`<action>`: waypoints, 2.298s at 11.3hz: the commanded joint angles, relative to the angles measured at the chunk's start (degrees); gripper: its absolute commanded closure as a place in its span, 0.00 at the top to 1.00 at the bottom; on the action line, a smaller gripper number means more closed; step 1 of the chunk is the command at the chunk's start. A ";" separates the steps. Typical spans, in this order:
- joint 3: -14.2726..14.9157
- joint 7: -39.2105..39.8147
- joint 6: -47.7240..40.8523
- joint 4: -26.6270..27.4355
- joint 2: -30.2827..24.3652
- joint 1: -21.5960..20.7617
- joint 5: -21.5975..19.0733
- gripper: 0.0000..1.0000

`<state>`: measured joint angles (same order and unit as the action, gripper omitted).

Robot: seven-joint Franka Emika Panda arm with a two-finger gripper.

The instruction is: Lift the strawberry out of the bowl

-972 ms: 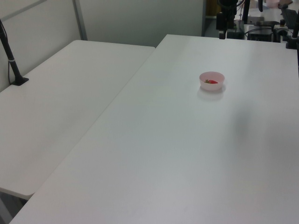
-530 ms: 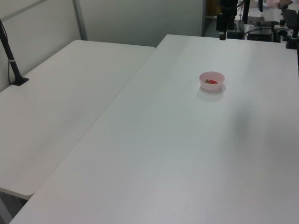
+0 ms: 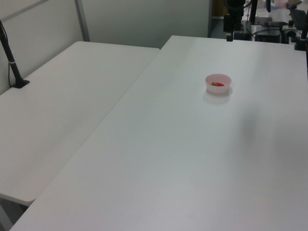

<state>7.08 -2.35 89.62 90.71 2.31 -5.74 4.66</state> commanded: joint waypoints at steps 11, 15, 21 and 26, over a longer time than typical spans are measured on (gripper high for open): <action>0.47 24.23 24.01 5.96 19.56 10.23 2.53 0.89; 0.47 23.62 26.92 5.97 22.99 10.23 2.89 0.79; 0.04 22.91 29.48 6.06 25.46 9.96 2.72 0.54; 0.04 23.26 21.49 2.64 22.12 11.36 1.93 0.44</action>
<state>7.30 20.84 115.75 94.56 26.96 4.56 6.70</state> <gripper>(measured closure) 0.546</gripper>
